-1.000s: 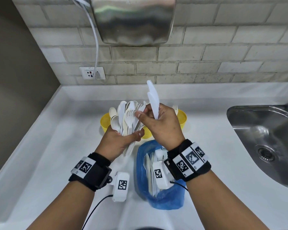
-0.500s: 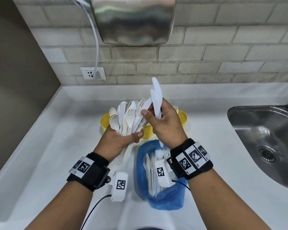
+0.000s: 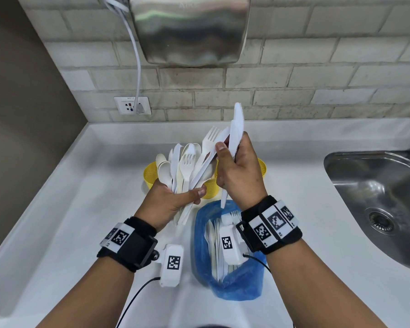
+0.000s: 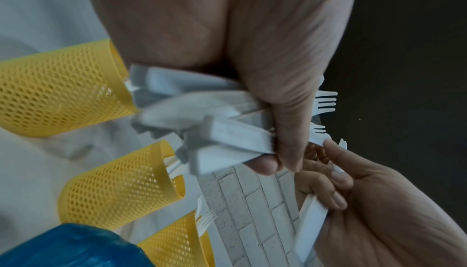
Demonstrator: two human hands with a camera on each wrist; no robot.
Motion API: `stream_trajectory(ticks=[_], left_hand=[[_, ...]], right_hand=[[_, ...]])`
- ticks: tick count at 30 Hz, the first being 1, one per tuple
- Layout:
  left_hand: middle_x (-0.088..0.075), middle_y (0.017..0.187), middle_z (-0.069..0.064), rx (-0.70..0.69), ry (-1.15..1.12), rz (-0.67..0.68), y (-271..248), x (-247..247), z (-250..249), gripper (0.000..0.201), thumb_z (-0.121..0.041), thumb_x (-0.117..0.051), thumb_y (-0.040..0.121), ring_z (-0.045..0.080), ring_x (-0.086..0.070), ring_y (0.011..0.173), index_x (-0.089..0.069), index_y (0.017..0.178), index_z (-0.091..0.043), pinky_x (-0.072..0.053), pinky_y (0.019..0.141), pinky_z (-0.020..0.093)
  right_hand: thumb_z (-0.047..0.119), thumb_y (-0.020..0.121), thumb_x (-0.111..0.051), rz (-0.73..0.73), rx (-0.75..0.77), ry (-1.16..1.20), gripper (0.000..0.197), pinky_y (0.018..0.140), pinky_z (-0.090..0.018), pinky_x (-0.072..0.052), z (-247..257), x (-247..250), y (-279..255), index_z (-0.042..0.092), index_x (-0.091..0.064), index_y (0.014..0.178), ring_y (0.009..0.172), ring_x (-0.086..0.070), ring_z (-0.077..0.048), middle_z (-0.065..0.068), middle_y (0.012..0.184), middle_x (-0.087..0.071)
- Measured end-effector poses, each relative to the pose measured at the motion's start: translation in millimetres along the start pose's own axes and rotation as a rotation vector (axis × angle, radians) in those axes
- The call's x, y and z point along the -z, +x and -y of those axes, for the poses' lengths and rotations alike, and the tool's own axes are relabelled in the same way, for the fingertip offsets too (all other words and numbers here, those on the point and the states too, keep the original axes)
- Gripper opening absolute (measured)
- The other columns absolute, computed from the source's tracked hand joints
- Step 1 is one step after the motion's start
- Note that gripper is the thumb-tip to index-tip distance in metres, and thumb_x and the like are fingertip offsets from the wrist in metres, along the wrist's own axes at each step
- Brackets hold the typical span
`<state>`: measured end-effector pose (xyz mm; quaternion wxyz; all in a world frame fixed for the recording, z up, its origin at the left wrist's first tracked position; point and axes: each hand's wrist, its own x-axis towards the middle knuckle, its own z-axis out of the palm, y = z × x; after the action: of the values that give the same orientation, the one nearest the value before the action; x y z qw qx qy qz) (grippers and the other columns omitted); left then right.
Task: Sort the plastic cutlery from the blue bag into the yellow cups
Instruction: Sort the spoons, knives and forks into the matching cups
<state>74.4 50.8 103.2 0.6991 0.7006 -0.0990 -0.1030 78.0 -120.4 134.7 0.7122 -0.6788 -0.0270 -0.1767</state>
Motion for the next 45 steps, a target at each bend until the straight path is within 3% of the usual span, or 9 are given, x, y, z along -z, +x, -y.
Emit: stream_trajectory(ticks=[5,10,18,21,25,30,36,40,45], left_hand=[[-0.076,0.081,0.007,0.011,-0.025,0.011,0,2,1,0.021,-0.007,-0.080,0.085,0.021,-0.069,0.074,-0.073,0.104,-0.003,-0.056,0.073,0.024],[-0.076,0.083,0.008,0.023,-0.015,0.024,1,3,0,0.025,-0.010,-0.081,0.084,0.023,-0.069,0.076,-0.073,0.107,-0.004,-0.057,0.076,0.027],[-0.073,0.094,0.027,0.030,-0.040,0.078,3,9,6,0.022,-0.020,-0.086,0.080,0.026,-0.068,0.078,-0.079,0.100,-0.015,-0.055,0.095,0.048],[-0.074,0.094,0.024,0.043,-0.058,0.079,3,7,7,0.021,-0.020,-0.088,0.080,0.026,-0.068,0.078,-0.080,0.099,-0.015,-0.057,0.093,0.045],[-0.075,0.094,0.020,0.064,-0.091,0.060,3,7,6,0.023,-0.022,-0.085,0.075,0.025,-0.068,0.077,-0.081,0.097,-0.018,-0.055,0.087,0.039],[-0.073,0.101,0.029,0.059,-0.049,0.074,2,10,6,0.018,-0.019,-0.084,0.080,0.024,-0.070,0.079,-0.081,0.098,-0.019,-0.056,0.090,0.040],[-0.073,0.103,0.029,0.076,-0.049,0.094,4,12,10,0.031,-0.030,-0.090,0.075,0.026,-0.070,0.083,-0.080,0.101,-0.017,-0.055,0.097,0.047],[-0.074,0.090,0.018,0.076,-0.079,0.083,4,9,8,0.020,-0.020,-0.085,0.078,0.025,-0.068,0.077,-0.081,0.097,-0.019,-0.057,0.090,0.041],[-0.074,0.093,0.012,0.077,-0.106,0.075,5,8,9,0.021,-0.010,-0.080,0.084,0.025,-0.065,0.075,-0.077,0.104,-0.010,-0.056,0.079,0.034]], right_hand=[[0.028,0.094,-0.058,-0.033,0.013,0.007,0.014,0.058,-0.025,-0.037,1,-4,3,0.039,-0.053,0.089,0.055,-0.047,-0.014,0.002,0.075,-0.054],[0.019,0.096,-0.057,-0.005,0.051,0.036,0.022,0.058,-0.021,-0.039,4,-3,3,0.034,-0.057,0.112,0.058,-0.049,-0.008,-0.003,0.083,-0.060],[0.021,0.098,-0.055,-0.002,0.024,-0.034,0.015,0.058,-0.023,-0.036,8,-3,6,0.030,-0.059,0.086,0.048,-0.049,-0.005,-0.006,0.070,-0.064],[0.028,0.094,-0.054,-0.045,-0.028,-0.014,0.020,0.058,-0.024,-0.035,4,-6,8,0.036,-0.060,0.077,0.047,-0.048,-0.006,-0.004,0.067,-0.062],[0.025,0.097,-0.056,-0.145,-0.109,0.043,0.029,0.051,-0.024,-0.034,-1,-6,7,0.022,-0.060,0.069,0.041,-0.043,-0.010,0.004,0.056,-0.056],[0.024,0.101,-0.055,-0.207,-0.097,0.084,0.019,0.051,-0.024,-0.035,-2,-5,5,0.020,-0.073,0.099,0.046,-0.045,-0.011,0.003,0.064,-0.060],[0.014,0.103,-0.054,-0.167,-0.157,0.081,0.028,0.045,-0.019,-0.033,3,-2,5,-0.002,-0.070,0.087,0.040,-0.044,-0.007,0.000,0.058,-0.058],[0.014,0.106,-0.049,-0.253,-0.173,0.301,0.029,0.043,-0.022,-0.026,9,-2,7,0.001,-0.069,0.088,0.041,-0.032,-0.016,-0.007,0.059,-0.048],[0.012,0.105,-0.045,-0.391,-0.237,0.658,0.024,0.053,-0.029,-0.044,12,11,13,0.006,-0.058,0.086,0.055,-0.050,-0.019,-0.005,0.064,-0.052]])
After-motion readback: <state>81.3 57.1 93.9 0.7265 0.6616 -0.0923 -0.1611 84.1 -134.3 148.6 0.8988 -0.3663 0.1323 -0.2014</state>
